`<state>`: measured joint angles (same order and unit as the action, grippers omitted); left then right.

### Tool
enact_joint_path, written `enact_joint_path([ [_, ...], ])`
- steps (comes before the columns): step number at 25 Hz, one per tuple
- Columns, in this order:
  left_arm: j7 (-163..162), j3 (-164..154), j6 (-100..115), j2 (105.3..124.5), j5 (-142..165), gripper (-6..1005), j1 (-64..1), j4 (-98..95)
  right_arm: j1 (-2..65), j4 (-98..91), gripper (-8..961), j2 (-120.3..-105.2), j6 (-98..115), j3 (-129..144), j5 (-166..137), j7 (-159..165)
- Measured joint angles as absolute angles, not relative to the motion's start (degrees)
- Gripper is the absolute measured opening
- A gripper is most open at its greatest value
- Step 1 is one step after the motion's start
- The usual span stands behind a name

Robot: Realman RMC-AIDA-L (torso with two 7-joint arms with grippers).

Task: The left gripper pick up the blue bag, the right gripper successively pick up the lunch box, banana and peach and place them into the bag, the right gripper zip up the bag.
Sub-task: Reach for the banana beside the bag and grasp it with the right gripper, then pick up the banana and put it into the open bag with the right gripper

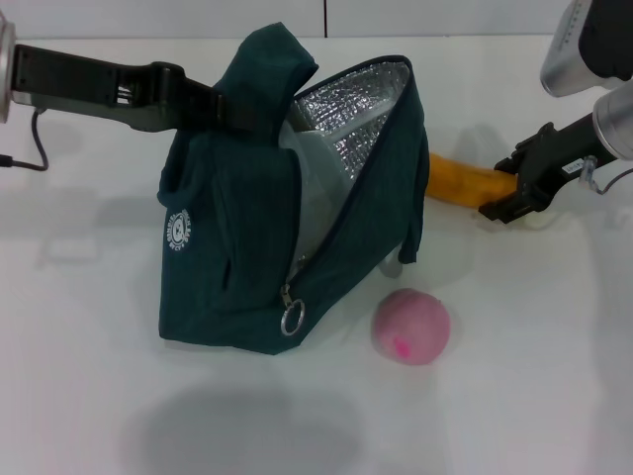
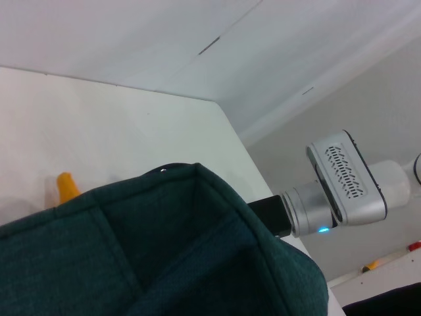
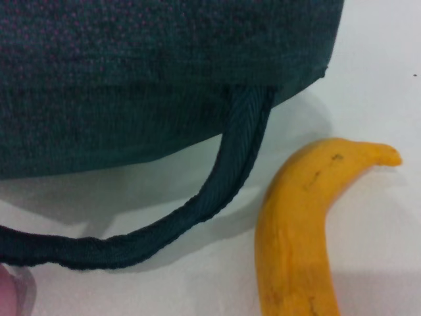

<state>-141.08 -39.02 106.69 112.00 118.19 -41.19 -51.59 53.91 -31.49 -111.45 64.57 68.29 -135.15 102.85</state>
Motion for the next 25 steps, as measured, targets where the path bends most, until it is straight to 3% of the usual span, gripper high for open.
enact_joint_path([
  [5,-140.85,-39.02,106.7,111.97,118.3,35,-41.19,-51.6,53.87,-31.57,697,-111.45,64.73,68.29,-135.32,102.87],
  [11,-140.72,-39.02,106.69,111.96,118.33,35,-41.19,-51.59,53.92,-31.66,493,-111.44,64.98,68.29,-135.35,102.95],
  [25,-140.63,-38.98,106.6,111.7,118.15,35,-40.81,-51.59,50.63,-38.92,450,-111.19,68.63,66.07,-134.78,103.46],
])
